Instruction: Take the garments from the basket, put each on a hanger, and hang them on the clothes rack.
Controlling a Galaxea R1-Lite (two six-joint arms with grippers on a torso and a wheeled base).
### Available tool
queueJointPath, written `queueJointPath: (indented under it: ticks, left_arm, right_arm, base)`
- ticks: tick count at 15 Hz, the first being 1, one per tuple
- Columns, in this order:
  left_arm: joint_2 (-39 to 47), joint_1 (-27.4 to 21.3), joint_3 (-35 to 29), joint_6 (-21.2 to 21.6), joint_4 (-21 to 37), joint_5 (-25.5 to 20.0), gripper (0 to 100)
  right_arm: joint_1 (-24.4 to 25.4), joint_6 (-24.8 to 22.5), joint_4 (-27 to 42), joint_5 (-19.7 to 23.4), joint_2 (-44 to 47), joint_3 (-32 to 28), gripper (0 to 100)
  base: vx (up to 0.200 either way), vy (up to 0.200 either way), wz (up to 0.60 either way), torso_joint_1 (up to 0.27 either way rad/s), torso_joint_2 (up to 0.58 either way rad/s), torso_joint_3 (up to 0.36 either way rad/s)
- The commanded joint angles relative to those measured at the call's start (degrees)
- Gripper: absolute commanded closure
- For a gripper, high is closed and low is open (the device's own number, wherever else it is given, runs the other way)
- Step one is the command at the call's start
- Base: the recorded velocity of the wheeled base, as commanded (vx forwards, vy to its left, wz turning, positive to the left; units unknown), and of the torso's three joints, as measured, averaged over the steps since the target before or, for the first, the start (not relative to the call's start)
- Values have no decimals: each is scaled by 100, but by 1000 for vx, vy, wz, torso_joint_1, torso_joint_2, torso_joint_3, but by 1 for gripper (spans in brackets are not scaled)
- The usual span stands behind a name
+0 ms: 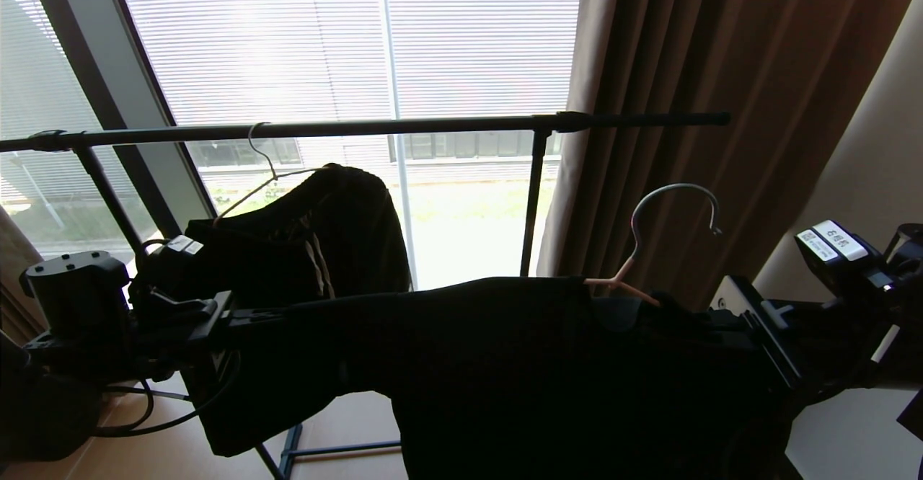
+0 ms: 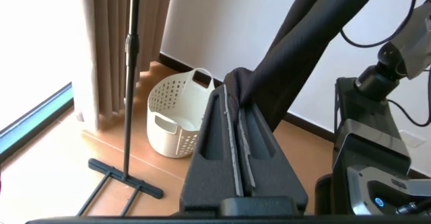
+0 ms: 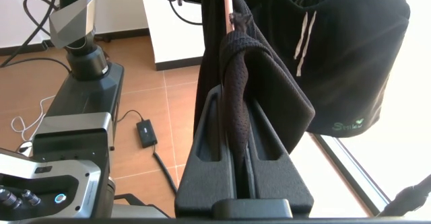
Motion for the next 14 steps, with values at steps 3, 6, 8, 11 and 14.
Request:
queueJointPath:
  ticks: [3, 6, 8, 11, 14]
  left_arm:
    - [120, 125, -18, -17, -4, 1, 100]
    - [146, 204, -36, -17, -4, -87, 100]
    - [146, 336, -45, -17, -4, -368, 100]
    - [146, 397, -45, -8, -13, -439, 100]
    - [164, 503, -53, -8, -22, -615, 100]
  right_arm:
    - [-41, 4, 0, 2, 21, -9, 100]
    - [-67, 4, 0, 2, 30, -27, 100]
    - [-102, 4, 0, 2, 38, -36, 100]
    - [-111, 4, 0, 2, 38, -36, 100]
    - [-129, 4, 0, 2, 38, -36, 100]
  base:
    - [0, 0, 0, 0, 0, 0]
    - [0, 0, 0, 0, 0, 0]
    - [0, 0, 0, 0, 0, 0]
    - [0, 0, 0, 0, 0, 0]
    - [0, 0, 0, 0, 0, 0]
